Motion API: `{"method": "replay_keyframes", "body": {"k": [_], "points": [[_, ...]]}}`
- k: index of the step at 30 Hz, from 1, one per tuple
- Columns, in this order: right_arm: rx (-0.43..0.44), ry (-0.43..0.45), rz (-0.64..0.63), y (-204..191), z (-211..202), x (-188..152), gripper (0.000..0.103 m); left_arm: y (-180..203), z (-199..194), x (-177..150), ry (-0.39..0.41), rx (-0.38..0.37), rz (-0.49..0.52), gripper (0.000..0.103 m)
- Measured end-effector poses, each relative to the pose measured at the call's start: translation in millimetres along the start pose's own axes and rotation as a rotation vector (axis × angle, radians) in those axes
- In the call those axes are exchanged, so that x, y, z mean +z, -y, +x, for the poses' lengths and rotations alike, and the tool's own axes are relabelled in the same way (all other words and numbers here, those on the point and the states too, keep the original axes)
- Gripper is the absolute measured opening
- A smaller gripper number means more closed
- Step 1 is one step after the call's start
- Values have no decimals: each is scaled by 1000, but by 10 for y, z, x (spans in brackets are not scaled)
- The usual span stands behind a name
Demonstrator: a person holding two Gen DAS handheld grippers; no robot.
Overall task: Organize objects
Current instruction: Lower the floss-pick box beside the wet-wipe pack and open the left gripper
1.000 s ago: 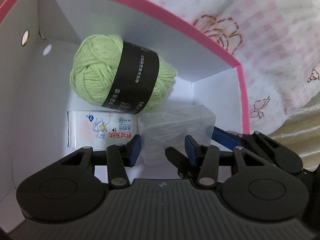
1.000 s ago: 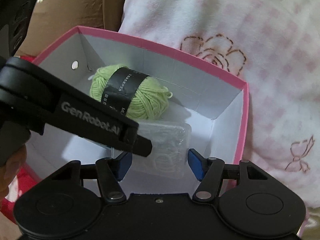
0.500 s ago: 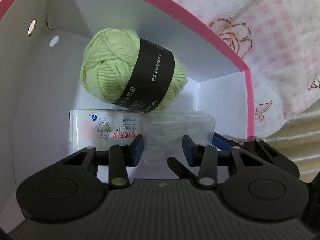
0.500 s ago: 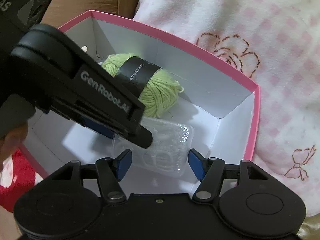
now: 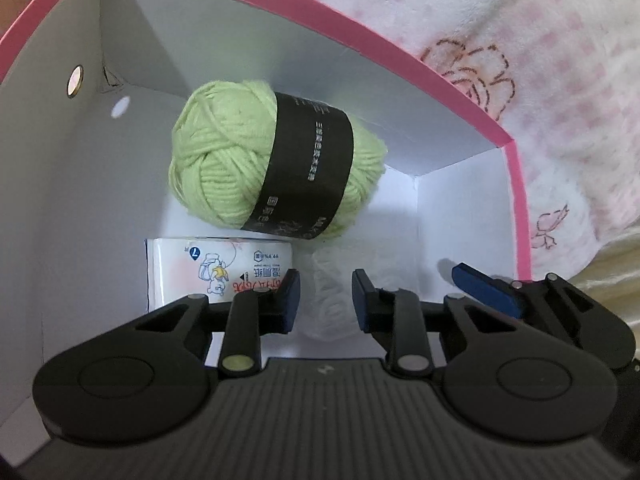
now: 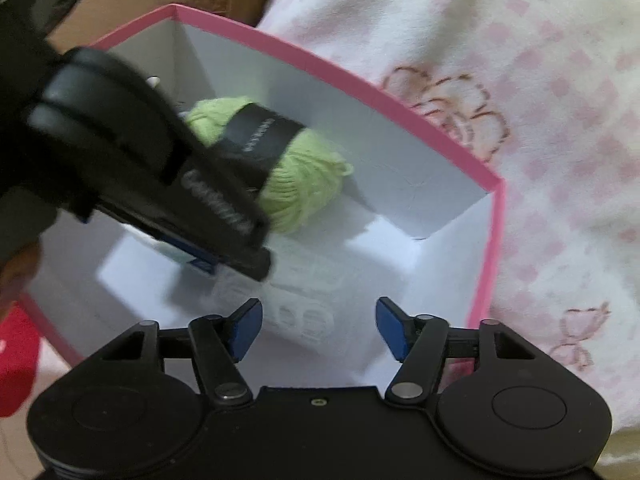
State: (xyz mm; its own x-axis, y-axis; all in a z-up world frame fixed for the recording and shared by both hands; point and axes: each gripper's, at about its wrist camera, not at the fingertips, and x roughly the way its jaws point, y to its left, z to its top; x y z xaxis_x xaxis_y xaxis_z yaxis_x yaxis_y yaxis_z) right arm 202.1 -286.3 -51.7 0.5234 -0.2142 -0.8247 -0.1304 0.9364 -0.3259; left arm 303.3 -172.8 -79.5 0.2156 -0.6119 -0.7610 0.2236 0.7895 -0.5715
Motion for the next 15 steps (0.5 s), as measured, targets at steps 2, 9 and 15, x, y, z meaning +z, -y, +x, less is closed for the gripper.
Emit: {"method": "replay_keyframes", "body": {"k": [2,9,15], "points": [[30,9,37,76,-30,-24,66,1,0,-4,-5,-5,0,27],[175,74,137,214,-192,-156,57,104,12,-39,-8,30,58,26],[228,136,151,244,-290,-308,57,236,63,-20,7,94,90,26]]}}
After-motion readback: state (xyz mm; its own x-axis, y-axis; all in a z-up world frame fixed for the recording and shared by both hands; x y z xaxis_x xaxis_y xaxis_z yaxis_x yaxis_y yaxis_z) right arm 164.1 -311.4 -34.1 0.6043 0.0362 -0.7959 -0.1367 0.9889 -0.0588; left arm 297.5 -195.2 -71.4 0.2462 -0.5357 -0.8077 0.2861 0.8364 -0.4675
